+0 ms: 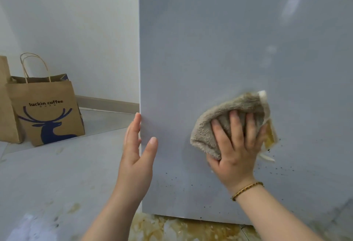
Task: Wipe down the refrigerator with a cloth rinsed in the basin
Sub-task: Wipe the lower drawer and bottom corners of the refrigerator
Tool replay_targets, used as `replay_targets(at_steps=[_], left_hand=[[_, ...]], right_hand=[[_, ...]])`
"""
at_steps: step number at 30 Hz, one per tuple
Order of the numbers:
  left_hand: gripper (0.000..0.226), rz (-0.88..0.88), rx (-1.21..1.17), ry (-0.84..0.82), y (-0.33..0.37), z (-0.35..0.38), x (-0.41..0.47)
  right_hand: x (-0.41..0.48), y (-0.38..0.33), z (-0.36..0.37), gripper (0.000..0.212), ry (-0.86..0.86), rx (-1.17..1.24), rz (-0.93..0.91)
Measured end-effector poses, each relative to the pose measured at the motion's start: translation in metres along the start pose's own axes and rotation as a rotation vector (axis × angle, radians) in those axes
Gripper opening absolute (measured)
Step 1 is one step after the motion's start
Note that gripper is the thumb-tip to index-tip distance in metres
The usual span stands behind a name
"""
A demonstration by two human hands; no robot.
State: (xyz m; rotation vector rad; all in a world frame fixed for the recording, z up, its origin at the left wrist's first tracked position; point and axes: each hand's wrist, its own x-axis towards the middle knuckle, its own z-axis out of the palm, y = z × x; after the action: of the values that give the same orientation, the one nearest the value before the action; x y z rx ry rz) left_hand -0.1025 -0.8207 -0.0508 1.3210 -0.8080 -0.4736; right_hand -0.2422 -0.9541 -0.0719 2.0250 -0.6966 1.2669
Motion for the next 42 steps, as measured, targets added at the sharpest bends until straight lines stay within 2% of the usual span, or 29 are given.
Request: replay_targets(at_steps=[3,5,8,10,12,16,18,20,21,22,23,25,26,30,32,34,36,37,40,42], left_hand=[[0.052,0.189,0.257,0.006,-0.011,0.0,-0.007],[0.055,0.297,0.406,-0.018,-0.017,0.002,-0.013],[0.058,0.432,0.613,-0.061,-0.027,0.004,-0.014],[0.051,0.525,0.7,-0.053,-0.038,0.004,-0.013],[0.05,0.537,0.762,-0.084,-0.043,0.005,-0.012],[0.051,0.56,0.87,-0.152,-0.054,0.011,-0.014],[0.053,0.566,0.913,-0.175,-0.057,0.01,-0.015],[0.055,0.564,0.959,-0.187,-0.056,0.009,-0.014],[0.056,0.572,0.978,-0.188,-0.057,0.008,-0.013],[0.056,0.577,0.991,-0.184,-0.056,0.008,-0.014],[0.056,0.577,0.998,-0.172,-0.056,0.009,-0.015],[0.056,0.57,1.002,-0.138,-0.053,0.013,-0.016],[0.056,0.572,0.998,-0.128,-0.051,0.017,-0.017],[0.052,0.715,0.961,-0.156,-0.052,0.03,-0.021],[0.053,0.756,0.945,-0.184,-0.055,0.037,-0.023],[0.054,0.748,0.957,-0.199,-0.06,0.041,-0.023],[0.055,0.734,0.98,-0.208,-0.065,0.041,-0.021],[0.055,0.735,0.994,-0.205,-0.066,0.041,-0.02],[0.055,0.775,1.022,-0.184,-0.073,0.042,-0.02],[0.055,0.796,1.032,-0.137,-0.075,0.046,-0.022]], right_hand=[[-0.048,-0.011,0.013,0.041,-0.15,-0.085,-0.352],[-0.063,-0.002,0.013,0.037,-0.23,-0.128,-0.552],[-0.048,0.009,0.005,0.036,-0.233,-0.11,-0.606],[-0.019,0.011,-0.002,0.033,-0.124,-0.042,-0.468],[0.008,0.018,-0.008,0.033,0.003,0.0,-0.238],[-0.011,0.026,-0.004,0.063,0.079,0.015,0.304],[-0.042,0.011,-0.003,0.066,0.133,0.091,0.764],[-0.061,-0.004,-0.005,0.076,0.179,0.296,1.344],[-0.065,-0.008,-0.005,0.081,0.171,0.383,1.56],[-0.067,-0.01,-0.006,0.082,0.151,0.445,1.682],[-0.068,-0.011,-0.007,0.083,0.137,0.486,1.732],[-0.061,-0.01,-0.01,0.082,0.131,0.486,1.662],[-0.057,-0.007,-0.013,0.079,0.121,0.45,1.536],[-0.031,0.017,-0.021,0.059,0.022,0.226,0.684],[-0.015,0.045,-0.022,0.052,0.046,0.093,0.469],[-0.012,0.068,-0.021,0.05,0.079,0.017,0.416],[-0.028,0.077,-0.018,0.054,0.12,0.037,0.542],[-0.04,0.077,-0.017,0.062,0.149,0.083,0.692],[-0.07,0.066,-0.016,0.083,0.244,0.298,1.322],[-0.077,0.061,-0.016,0.084,0.243,0.401,1.583]])
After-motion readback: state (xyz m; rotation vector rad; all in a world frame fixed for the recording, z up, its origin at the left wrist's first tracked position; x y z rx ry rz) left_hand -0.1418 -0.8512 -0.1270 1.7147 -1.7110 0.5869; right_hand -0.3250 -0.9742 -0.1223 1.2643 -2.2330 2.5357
